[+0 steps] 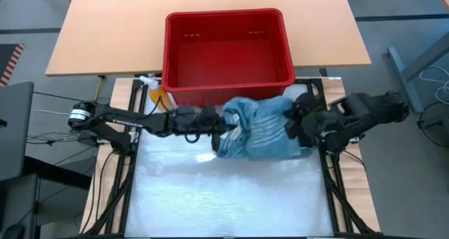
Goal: Fold Laundry from Bin
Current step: Fold the blue patterned polo
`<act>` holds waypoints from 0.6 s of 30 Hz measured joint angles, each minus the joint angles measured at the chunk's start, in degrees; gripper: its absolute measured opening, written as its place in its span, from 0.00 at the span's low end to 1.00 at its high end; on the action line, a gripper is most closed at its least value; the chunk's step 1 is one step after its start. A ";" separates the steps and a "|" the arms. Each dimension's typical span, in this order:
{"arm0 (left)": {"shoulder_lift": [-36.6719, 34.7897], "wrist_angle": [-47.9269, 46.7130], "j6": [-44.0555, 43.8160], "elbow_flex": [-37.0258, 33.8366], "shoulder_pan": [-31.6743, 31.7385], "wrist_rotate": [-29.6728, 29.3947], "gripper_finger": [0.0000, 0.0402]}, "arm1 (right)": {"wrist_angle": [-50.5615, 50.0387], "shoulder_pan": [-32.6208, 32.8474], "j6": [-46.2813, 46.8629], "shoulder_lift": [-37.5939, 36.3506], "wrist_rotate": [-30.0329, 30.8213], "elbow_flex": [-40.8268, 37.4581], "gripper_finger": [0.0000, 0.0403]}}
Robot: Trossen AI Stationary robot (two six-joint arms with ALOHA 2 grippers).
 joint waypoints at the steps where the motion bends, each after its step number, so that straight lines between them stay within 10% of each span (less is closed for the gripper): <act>1: 0.62 -0.76 0.36 1.49 0.62 0.30 0.00 | -4.34 -1.03 1.11 -0.01 -0.58 1.31 0.06; 18: 22.35 -3.03 -3.38 22.79 7.69 17.18 0.00 | -13.28 -26.99 -15.88 -2.00 -8.69 0.08 0.06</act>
